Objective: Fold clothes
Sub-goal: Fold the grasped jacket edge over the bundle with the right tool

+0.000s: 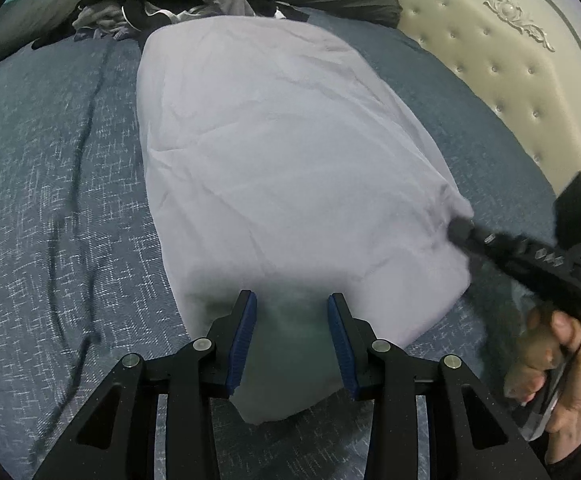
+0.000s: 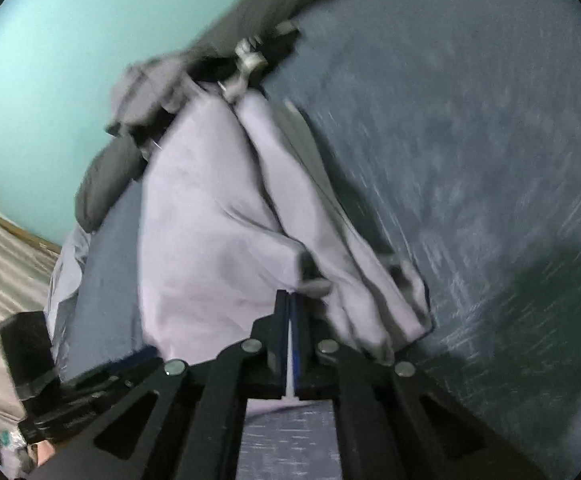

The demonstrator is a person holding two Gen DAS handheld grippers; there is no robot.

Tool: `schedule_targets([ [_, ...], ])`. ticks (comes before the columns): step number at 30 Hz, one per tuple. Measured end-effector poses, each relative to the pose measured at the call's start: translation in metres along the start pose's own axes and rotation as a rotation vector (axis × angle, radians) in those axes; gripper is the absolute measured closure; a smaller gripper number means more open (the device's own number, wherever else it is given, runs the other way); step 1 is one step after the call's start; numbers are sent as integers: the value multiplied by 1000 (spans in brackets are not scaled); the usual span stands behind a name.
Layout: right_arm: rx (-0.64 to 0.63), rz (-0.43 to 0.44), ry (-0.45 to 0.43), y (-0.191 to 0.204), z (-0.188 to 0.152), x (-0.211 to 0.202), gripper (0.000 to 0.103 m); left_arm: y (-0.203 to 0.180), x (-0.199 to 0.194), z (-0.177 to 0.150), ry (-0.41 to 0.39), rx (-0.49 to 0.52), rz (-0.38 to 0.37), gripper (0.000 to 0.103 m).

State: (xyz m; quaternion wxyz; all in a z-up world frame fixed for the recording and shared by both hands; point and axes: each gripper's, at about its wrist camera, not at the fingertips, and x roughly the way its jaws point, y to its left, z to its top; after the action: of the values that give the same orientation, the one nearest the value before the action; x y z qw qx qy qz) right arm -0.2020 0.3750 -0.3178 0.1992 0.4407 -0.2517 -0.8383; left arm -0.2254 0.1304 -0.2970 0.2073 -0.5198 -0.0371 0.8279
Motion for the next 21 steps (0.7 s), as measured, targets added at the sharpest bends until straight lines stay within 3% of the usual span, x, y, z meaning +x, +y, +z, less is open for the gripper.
schedule_targets([
  [5, -132, 39, 4, 42, 8, -5, 101, -5, -12, -1, -16, 24, 7, 63],
  [12, -164, -133, 142, 17, -7, 43, 103, 2, 6, 0, 18, 1, -13, 63],
  [14, -166, -136, 177, 5, -8, 54, 103, 3, 11, 0, 29, -4, -17, 63],
  [21, -228, -216, 130, 18, 12, 18, 103, 1, 2, 4, 25, 5, -16, 63],
])
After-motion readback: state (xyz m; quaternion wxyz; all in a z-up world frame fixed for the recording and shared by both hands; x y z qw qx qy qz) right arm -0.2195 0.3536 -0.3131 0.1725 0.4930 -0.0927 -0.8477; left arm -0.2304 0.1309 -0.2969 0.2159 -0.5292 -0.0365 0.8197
